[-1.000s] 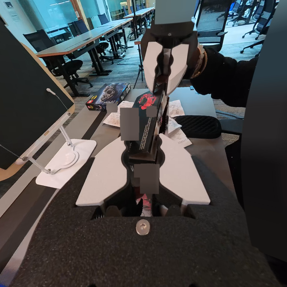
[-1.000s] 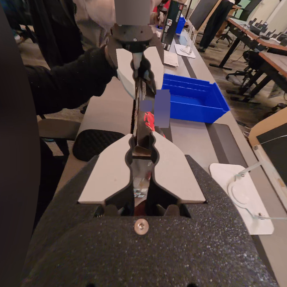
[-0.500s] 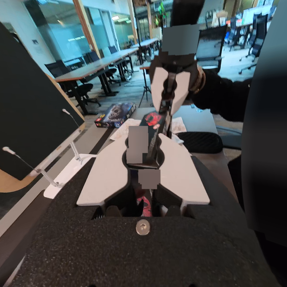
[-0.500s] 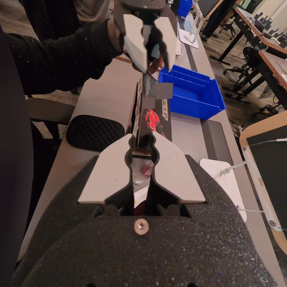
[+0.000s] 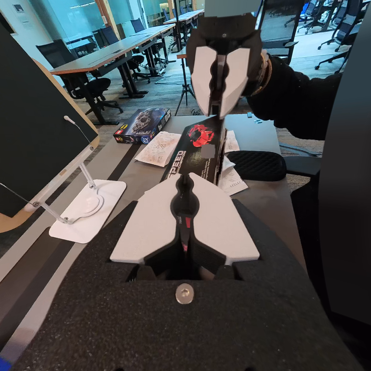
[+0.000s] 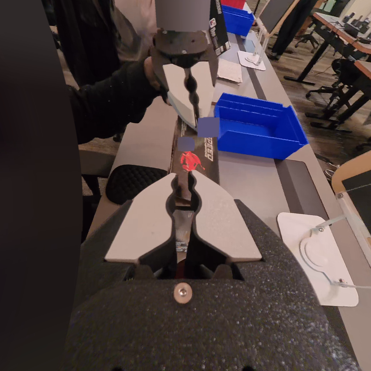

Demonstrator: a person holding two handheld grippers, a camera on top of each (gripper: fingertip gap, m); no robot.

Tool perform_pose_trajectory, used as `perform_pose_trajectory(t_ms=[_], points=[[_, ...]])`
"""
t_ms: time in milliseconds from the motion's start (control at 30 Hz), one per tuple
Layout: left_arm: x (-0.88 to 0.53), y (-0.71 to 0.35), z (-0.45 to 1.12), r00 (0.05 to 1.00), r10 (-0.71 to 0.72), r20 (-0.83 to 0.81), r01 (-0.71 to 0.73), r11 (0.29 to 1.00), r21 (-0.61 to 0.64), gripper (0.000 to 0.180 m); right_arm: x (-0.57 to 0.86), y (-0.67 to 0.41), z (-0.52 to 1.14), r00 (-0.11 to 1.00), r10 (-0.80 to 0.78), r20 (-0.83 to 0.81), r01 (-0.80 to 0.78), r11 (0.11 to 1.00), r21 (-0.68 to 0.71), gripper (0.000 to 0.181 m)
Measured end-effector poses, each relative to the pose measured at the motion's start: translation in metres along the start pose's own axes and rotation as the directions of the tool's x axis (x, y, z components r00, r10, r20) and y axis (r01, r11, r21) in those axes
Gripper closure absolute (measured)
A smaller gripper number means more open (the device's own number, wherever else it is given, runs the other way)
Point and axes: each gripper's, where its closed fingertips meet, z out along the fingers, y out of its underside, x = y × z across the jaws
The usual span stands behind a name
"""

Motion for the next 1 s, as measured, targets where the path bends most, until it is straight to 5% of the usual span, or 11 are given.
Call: perform_pose_trajectory(t_ms=[300,533,633,700,1000], points=[[0.002,0.0,0.003,0.999,0.042,0.011,-0.042,0.999,0.011,0.17,0.004,0.01,0.008,0.999,-0.004,-0.032,0.003,0.999,-0.035,0.181],[-0.009,0.005,0.008,0.981,0.14,0.133,-0.133,0.989,-0.057,0.176,0.018,0.009,0.006,0.949,-0.251,-0.189,0.241,0.968,-0.076,0.18],[-0.008,0.005,0.009,0.98,0.151,0.132,-0.144,0.988,-0.062,0.177,0.001,-0.009,0.002,0.982,-0.154,-0.105,0.16,0.986,0.052,0.181],[-0.008,0.005,0.009,0.981,0.148,0.127,-0.141,0.988,-0.061,0.177,0.008,0.016,0.009,0.983,-0.135,-0.121,0.125,0.989,-0.084,0.181],[-0.02,0.009,0.012,0.977,0.14,0.163,-0.131,0.989,-0.066,0.179,0.009,0.006,0.007,0.979,-0.127,-0.159,0.127,0.992,-0.011,0.181]])
